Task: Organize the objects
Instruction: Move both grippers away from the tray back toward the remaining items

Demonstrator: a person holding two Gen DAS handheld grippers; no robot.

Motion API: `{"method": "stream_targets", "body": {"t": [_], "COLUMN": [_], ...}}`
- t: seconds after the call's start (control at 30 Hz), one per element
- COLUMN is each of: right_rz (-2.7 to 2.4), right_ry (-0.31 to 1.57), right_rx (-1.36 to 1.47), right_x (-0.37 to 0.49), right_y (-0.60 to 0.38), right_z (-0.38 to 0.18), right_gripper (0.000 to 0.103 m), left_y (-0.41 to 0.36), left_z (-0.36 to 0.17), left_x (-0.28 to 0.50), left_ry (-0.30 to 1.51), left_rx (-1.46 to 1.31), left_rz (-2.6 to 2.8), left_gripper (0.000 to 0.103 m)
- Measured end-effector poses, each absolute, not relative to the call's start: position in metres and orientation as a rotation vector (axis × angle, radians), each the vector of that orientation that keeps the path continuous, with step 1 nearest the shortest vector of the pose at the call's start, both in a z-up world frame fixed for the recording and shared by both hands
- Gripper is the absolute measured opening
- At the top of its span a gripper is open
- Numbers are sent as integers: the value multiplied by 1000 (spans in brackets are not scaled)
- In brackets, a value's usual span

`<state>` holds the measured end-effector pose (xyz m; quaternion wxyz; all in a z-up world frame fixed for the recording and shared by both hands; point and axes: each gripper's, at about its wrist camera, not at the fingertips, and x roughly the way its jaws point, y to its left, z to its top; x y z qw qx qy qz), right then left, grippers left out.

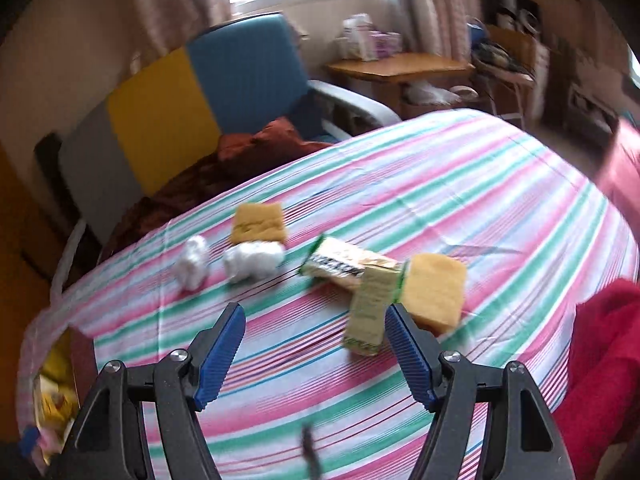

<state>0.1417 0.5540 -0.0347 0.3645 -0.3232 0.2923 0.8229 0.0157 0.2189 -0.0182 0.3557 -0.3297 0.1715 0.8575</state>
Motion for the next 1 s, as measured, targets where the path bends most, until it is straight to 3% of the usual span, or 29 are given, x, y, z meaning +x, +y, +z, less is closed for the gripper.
{"method": "stream_targets", "body": {"t": [0.17,0.9,1.0], "right_rz": [2071,2046,2009], "right_ry": [894,1186,1237], "right_rx": [-762,-476,-383], "right_x": [159,204,219], "right_y": [571,594,598], "right_z": [-44,-47,-48], "right_gripper": [74,79,84], "left_y": [240,353,371], "left_z": [-21,-49,-51], "left_x": [19,29,30], "left_ry": [474,576,583], "left_rx": [-842,-883,-876], "left_rz": [2180,1984,1956], "left_gripper": [80,80,80]}}
